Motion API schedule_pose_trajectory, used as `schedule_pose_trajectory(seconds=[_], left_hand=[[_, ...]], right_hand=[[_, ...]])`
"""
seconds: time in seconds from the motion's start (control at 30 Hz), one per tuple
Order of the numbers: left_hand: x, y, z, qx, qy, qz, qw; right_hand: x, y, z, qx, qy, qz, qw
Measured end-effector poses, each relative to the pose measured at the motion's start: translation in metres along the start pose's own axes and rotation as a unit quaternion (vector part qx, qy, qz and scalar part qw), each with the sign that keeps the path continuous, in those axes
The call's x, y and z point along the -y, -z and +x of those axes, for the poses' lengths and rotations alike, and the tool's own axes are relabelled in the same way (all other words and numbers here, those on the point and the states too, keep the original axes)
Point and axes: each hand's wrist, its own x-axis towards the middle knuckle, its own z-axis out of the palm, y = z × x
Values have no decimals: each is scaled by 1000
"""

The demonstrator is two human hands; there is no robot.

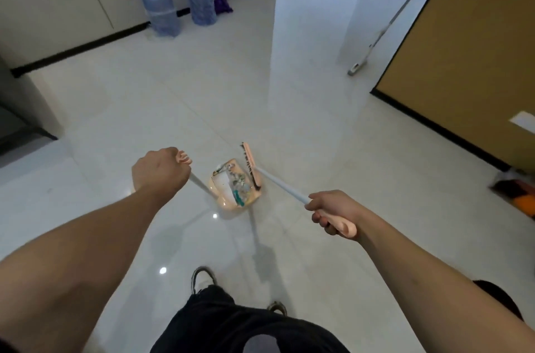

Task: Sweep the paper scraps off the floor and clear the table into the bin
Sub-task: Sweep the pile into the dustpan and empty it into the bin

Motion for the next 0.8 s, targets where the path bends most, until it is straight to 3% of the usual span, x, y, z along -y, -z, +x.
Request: schedule_pose_trajectory(seconds=[0.23, 0.43, 0.8], left_hand=[[-151, 4, 28, -3, -141, -6, 990], [-297, -7, 40, 10, -282, -29, 959], [-581, -23, 18, 25, -547, -109, 830]], right_hand=[[-40, 111, -43, -128, 30, 95, 987], [-82, 184, -78, -233, 17, 211, 949], [-141, 259, -138, -424, -18, 385, 820]])
